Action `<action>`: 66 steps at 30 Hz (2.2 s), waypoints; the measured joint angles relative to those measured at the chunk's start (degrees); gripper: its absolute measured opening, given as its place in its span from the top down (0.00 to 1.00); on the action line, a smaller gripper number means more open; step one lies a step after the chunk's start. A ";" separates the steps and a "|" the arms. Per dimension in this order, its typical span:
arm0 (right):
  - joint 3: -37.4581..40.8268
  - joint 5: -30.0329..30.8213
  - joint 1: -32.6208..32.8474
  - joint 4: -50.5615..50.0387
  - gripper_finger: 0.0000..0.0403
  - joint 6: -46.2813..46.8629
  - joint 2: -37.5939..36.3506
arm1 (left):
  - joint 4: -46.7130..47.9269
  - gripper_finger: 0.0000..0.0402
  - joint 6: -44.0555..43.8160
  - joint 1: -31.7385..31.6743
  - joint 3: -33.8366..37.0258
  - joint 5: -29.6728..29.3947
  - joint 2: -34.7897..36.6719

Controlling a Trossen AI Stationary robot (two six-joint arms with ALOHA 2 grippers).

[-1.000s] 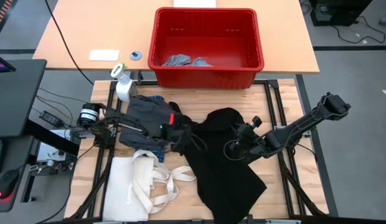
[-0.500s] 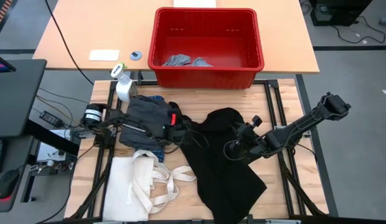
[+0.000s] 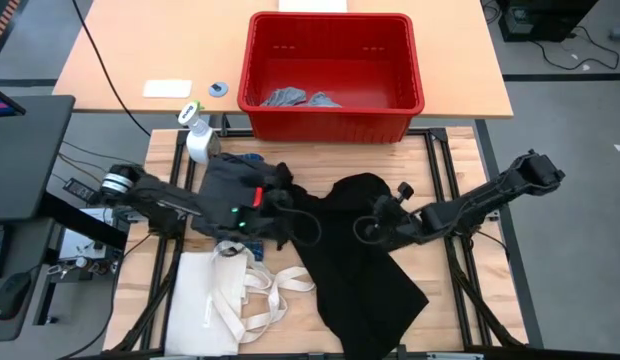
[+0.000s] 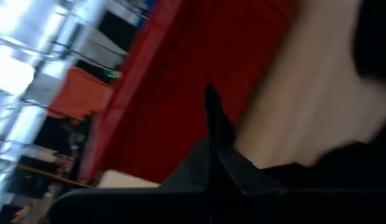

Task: Fold Laundry from Bin
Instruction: Fold the black shirt

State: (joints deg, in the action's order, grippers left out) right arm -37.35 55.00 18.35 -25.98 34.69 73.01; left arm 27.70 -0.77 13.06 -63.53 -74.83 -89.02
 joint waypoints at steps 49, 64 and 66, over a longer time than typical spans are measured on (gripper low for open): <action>6.65 -55.61 -40.86 22.34 0.58 -47.73 0.00 | -23.60 0.97 38.90 41.69 0.02 -14.85 30.61; 7.73 -51.44 -35.80 26.11 0.59 -47.24 8.28 | -26.69 0.97 38.82 39.52 0.00 -14.87 39.67; 7.62 -49.24 -35.11 29.71 0.60 -48.13 12.17 | -26.18 0.97 39.09 39.52 0.00 -14.86 39.57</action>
State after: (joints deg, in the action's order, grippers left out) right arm -29.74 5.76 -16.77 3.74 -13.45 85.18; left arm 1.52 38.31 52.58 -63.53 -89.69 -49.45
